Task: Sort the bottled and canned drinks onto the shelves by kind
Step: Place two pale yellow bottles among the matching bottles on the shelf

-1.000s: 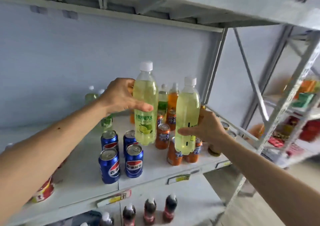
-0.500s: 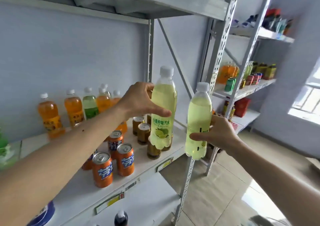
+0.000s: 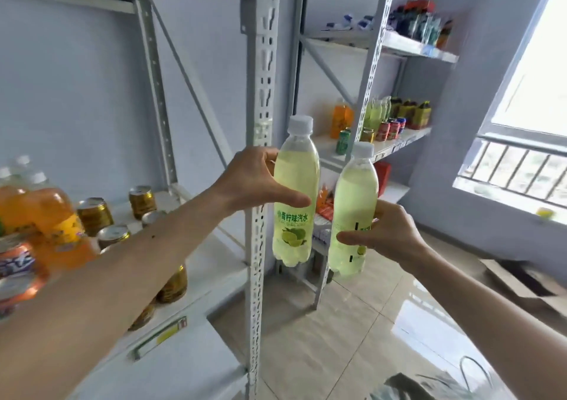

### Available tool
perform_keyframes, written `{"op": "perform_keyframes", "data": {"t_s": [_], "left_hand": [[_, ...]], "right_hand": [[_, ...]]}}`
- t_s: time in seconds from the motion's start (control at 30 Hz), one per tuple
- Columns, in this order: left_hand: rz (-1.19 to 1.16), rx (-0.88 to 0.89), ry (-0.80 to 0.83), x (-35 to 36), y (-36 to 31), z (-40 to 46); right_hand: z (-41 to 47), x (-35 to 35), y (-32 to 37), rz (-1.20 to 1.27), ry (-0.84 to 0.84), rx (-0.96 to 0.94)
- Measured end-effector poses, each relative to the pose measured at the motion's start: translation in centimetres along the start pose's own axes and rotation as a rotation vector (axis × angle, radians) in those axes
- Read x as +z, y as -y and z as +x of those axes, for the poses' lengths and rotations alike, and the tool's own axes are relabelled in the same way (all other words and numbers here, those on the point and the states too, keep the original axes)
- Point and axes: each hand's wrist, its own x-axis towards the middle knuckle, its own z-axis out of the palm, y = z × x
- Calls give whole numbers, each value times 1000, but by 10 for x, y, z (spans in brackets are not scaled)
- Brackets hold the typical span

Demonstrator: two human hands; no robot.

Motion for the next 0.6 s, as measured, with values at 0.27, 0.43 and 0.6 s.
{"op": "perform_keyframes", "data": {"t_s": [0.27,0.43,0.6], "left_hand": [[-31,-57,-21,93,-7,109],[-22,-17,11,133,-3,185],[-28,13,22,173,1,264]], "right_hand": [[87,-73,-85,-17,22,36],[148,-107,-130,6,-27,47],[211,-144,-171,35,-78,91]]}}
